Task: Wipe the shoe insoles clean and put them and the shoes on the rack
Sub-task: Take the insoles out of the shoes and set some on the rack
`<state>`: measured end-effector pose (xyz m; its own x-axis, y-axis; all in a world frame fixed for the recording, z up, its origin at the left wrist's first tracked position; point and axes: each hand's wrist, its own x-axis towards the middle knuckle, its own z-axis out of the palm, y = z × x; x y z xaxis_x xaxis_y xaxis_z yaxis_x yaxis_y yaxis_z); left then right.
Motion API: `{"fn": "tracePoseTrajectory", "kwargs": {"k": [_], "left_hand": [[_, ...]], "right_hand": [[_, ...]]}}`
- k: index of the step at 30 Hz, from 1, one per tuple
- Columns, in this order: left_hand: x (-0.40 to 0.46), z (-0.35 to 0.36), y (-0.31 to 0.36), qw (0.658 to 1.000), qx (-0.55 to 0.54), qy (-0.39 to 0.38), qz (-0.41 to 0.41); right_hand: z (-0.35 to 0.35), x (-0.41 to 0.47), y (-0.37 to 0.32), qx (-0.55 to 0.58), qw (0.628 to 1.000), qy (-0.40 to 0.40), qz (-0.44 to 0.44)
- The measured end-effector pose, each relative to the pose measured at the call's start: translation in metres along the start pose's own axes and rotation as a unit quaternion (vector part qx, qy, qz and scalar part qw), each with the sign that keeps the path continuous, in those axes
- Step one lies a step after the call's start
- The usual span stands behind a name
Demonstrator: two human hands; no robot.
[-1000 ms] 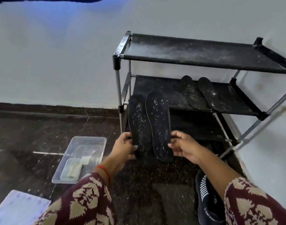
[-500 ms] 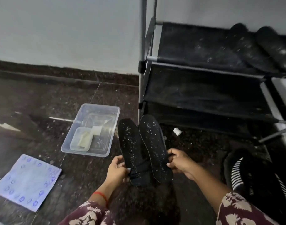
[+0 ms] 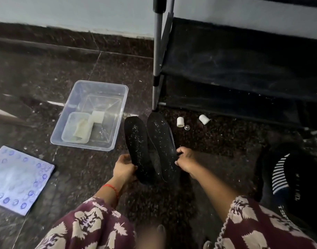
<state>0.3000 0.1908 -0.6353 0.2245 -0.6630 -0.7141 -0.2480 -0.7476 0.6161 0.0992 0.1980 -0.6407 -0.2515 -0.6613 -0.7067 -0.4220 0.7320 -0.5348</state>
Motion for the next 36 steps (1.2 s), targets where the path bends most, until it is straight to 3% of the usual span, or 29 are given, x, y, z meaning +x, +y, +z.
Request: {"fn": "tracePoseTrajectory", "kwargs": {"k": [2, 5, 7, 12, 20, 28, 32, 36], "left_hand": [[-0.002, -0.002, -0.001, 0.999, 0.041, 0.003, 0.003], [-0.013, -0.009, 0.007, 0.979, 0.192, 0.025, 0.064], [-0.027, -0.013, 0.018, 0.968, 0.227, 0.033, 0.098], [-0.076, -0.023, 0.066, 0.950, 0.243, 0.003, 0.196], [-0.167, -0.016, 0.164, 0.931, 0.175, -0.044, 0.317], [-0.249, 0.031, 0.248, 0.876, 0.154, -0.080, 0.450], [-0.273, 0.072, 0.284, 0.855, 0.162, -0.098, 0.483], [-0.280, 0.119, 0.312, 0.853, 0.161, -0.106, 0.484]], "right_hand": [[0.004, -0.002, 0.001, 0.014, 1.000, 0.003, -0.006], [-0.002, -0.013, -0.004, 0.030, 0.999, 0.000, -0.021], [-0.013, -0.025, -0.011, 0.052, 0.997, 0.028, -0.046], [-0.050, -0.067, -0.031, 0.098, 0.983, 0.098, -0.121], [-0.138, -0.157, -0.079, 0.125, 0.947, 0.173, -0.239], [-0.263, -0.233, -0.096, 0.104, 0.904, 0.252, -0.330], [-0.325, -0.241, -0.095, 0.109, 0.876, 0.330, -0.335], [-0.374, -0.221, -0.088, 0.131, 0.855, 0.417, -0.278]]}}
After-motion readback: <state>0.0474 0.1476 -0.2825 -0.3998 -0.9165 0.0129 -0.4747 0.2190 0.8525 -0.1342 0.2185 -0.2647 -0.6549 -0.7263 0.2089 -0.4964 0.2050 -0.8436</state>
